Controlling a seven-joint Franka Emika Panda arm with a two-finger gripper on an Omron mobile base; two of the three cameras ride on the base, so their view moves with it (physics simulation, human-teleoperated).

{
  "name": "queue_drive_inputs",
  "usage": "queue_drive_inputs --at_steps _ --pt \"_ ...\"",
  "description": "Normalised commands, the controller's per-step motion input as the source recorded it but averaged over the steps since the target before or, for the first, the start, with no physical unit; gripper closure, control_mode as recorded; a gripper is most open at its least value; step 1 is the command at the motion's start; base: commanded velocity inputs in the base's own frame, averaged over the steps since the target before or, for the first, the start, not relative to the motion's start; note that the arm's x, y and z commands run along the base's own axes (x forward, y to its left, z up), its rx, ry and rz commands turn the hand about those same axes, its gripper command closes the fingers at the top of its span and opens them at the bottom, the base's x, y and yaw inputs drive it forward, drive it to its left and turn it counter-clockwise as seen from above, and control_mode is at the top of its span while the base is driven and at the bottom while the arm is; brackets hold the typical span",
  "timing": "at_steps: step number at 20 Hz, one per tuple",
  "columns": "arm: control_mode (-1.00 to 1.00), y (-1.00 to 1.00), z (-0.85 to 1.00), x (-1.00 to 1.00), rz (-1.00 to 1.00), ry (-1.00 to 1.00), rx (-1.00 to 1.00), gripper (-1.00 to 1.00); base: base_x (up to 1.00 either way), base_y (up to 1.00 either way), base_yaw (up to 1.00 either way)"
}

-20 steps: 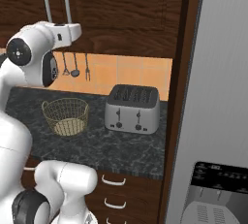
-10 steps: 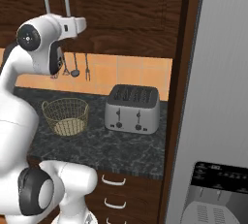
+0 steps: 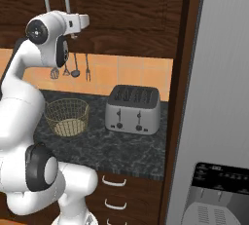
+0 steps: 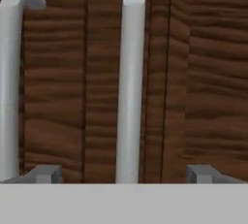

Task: Open the cabinet, pick up the bread from the cabinet and place it in the basket. Then move the basket to the dining counter.

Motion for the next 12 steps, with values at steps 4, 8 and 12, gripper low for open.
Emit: queue_drive_inputs --at_steps 4,8,12 --pt "-1.00 0.00 0.00 0.40 0.00 0.00 0.00 -1.00 0.00 0.00 0.00" --pt "-1.00 0.00 0.00 0.49 0.00 0.00 0.00 -1.00 0.00 0.00 0.00" --pt "-1.00 0.00 0.00 0.50 0.00 0.00 0.00 -1.00 0.00 0.00 0.00"
